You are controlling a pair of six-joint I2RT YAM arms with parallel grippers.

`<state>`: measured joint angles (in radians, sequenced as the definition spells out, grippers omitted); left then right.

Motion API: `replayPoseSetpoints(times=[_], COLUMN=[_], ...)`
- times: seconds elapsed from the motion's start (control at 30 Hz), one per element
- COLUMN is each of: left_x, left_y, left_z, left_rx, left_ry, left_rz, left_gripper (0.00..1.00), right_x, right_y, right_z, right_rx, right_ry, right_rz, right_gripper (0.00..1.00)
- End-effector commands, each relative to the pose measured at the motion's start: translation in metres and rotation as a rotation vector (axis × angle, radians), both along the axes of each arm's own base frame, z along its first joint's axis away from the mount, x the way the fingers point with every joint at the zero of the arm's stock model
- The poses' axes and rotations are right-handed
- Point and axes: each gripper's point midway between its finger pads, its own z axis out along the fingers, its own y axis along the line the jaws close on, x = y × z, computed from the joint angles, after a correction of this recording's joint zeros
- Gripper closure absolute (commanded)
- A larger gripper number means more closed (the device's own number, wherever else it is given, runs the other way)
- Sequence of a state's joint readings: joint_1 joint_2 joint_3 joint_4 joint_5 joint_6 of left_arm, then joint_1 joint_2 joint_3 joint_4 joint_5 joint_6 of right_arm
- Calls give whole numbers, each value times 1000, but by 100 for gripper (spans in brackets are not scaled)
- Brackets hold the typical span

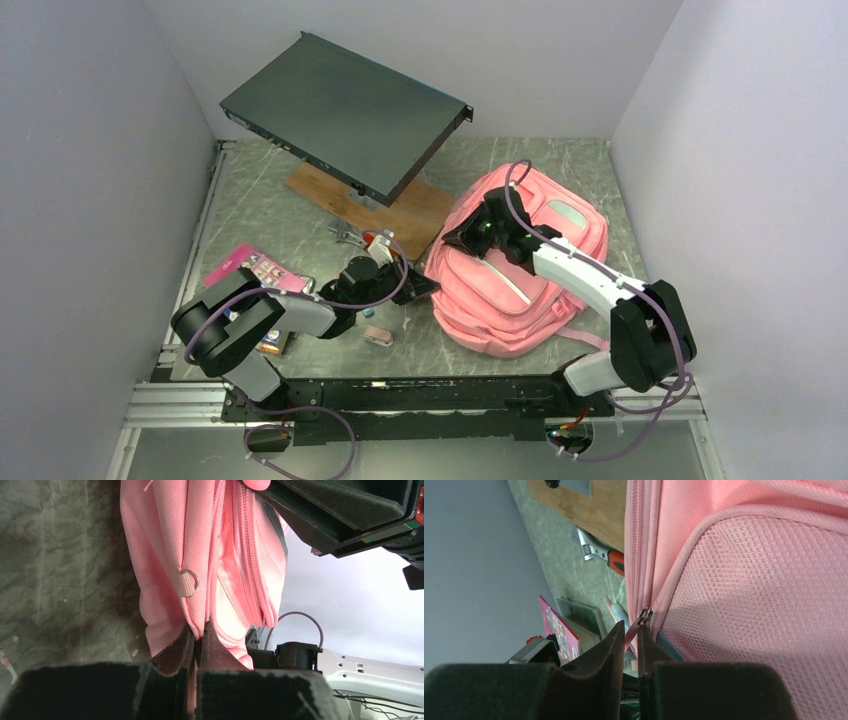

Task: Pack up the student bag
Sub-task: Unzip the student bag at the center of the board.

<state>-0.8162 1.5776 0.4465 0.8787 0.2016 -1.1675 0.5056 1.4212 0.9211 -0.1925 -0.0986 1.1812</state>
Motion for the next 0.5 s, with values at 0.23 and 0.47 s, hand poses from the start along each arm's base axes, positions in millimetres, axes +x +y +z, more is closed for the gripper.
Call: replayPoseSetpoints(times=[0.23, 0.47], left_x=[-29, -24], left_y=[-19, -17], left_z=[4, -2], left_rx=[-28, 24], left_ry=[-16, 1], left_rz=[-154, -159], left_gripper=[100, 100], right_x=[67, 14], right_y=[-39, -50], right_z=[76, 50], right_rx=[-40, -475], right_ry=[-366, -386], right_rz=[-81, 366], right_gripper=[59, 26])
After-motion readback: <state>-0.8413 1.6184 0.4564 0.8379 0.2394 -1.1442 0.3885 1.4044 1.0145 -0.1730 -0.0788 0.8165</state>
